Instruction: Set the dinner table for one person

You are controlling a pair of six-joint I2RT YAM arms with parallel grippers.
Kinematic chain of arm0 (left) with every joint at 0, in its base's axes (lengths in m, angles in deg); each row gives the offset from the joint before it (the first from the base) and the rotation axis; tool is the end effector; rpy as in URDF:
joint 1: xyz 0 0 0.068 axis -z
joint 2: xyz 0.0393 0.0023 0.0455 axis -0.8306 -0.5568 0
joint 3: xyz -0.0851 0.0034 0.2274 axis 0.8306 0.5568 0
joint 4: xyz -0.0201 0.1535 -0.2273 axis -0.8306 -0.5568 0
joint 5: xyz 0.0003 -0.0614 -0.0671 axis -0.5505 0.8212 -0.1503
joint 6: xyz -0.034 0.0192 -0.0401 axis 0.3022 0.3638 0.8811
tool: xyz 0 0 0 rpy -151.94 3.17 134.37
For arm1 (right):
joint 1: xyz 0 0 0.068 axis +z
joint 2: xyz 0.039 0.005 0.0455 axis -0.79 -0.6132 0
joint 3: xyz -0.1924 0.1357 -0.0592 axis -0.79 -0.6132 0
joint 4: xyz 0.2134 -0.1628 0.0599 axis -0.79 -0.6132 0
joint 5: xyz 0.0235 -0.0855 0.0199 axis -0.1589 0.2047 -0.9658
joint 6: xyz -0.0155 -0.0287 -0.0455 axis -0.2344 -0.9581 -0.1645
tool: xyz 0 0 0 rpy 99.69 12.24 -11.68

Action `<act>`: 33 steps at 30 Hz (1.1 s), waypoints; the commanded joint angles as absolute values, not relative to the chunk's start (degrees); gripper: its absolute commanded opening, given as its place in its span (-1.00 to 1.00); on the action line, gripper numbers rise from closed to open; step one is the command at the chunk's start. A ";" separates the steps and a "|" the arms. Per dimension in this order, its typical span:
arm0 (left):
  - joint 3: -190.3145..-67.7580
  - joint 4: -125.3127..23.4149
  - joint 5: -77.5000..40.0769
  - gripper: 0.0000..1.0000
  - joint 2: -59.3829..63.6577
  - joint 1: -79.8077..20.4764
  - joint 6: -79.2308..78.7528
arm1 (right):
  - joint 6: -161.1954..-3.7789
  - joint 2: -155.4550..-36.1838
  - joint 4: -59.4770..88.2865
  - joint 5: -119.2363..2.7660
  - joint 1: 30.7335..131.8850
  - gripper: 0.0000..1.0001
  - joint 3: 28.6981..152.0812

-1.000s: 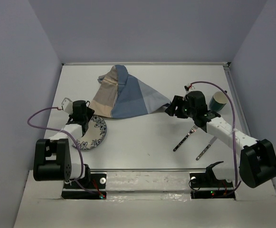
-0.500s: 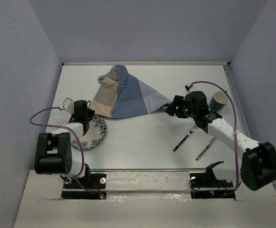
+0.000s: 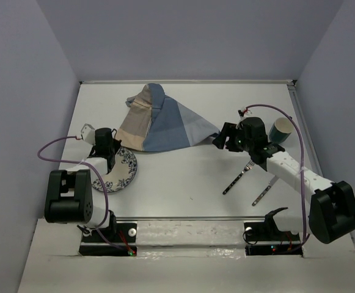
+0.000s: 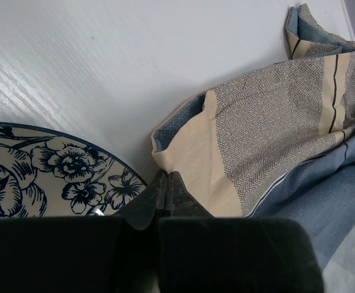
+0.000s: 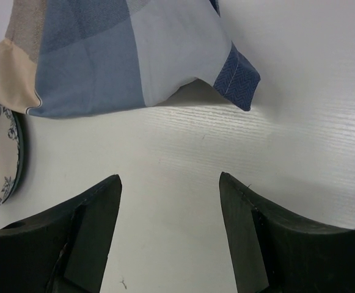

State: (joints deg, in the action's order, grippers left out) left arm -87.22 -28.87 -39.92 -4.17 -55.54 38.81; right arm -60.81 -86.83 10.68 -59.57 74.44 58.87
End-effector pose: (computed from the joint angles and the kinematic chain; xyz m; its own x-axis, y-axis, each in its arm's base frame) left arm 0.2947 0.0054 0.1278 -0.1438 -0.7519 -0.6434 -0.4728 0.6234 -0.6228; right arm 0.2757 0.1193 0.2063 -0.6713 0.2344 -0.7032 -0.2002 0.8561 0.4765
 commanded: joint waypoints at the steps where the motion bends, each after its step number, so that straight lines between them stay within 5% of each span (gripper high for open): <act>1: -87.54 -25.28 -41.12 -1.00 -1.47 -55.73 37.14 | -61.97 -88.91 12.01 -56.66 75.03 0.43 62.39; 12: -88.68 -23.70 -35.42 -1.00 6.60 -55.73 36.87 | -61.36 -99.28 10.34 -51.04 74.51 0.40 69.94; 16: -89.38 -23.96 -34.53 -1.00 11.26 -55.73 36.96 | -58.29 -99.82 9.64 -57.60 73.98 0.40 71.97; 24: -89.56 -24.84 -32.25 -1.00 16.89 -55.73 37.22 | -41.51 -94.02 23.15 -66.85 75.12 0.42 60.30; 33: -88.95 -25.98 -28.82 -1.00 22.34 -55.73 36.79 | -30.16 -95.42 30.47 -62.82 80.13 0.40 56.42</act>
